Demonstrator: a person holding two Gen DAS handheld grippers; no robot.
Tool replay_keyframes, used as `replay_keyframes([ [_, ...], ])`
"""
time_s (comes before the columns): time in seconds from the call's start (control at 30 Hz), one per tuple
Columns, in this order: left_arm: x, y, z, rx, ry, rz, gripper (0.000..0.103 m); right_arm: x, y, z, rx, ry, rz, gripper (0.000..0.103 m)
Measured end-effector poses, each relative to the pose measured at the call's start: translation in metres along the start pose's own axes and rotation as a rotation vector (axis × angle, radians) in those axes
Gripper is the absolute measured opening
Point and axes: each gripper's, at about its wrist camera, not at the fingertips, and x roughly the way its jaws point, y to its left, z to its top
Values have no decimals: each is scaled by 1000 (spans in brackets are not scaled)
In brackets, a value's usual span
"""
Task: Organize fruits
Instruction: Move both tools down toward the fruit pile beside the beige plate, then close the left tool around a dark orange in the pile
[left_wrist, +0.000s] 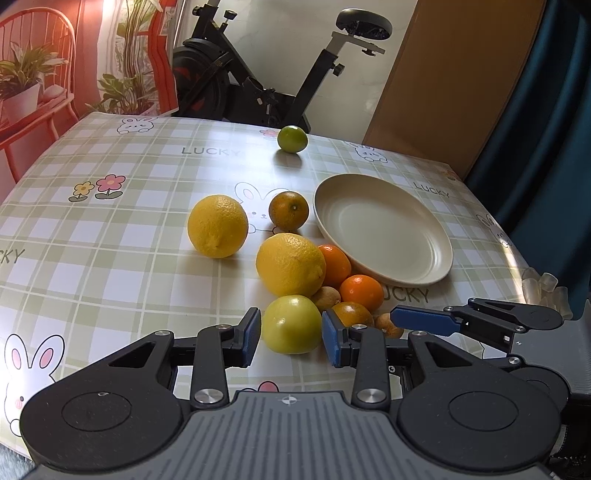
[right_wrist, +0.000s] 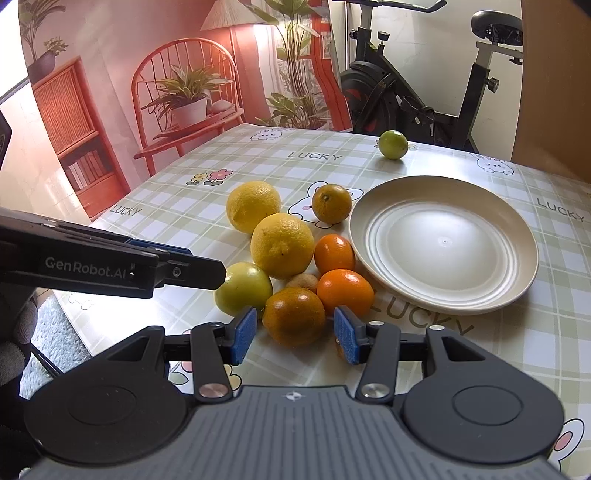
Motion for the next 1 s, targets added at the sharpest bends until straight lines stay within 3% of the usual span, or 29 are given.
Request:
replay_keyframes([
  [0.4, 7, -11, 6, 86, 19, -49, 38, 7, 2, 0, -22, 14, 5, 50],
  [0.5, 13, -18, 6, 110, 45, -72, 29, 13, 2, -1, -29, 21, 4, 50],
  [0.73, 20, -35, 6, 206, 52, -113, 29, 19, -3, -4, 2, 41, 25, 49],
  [1.0, 39, -41, 7, 249, 85, -123, 29, 22, -10, -8, 42, 54, 41, 42],
])
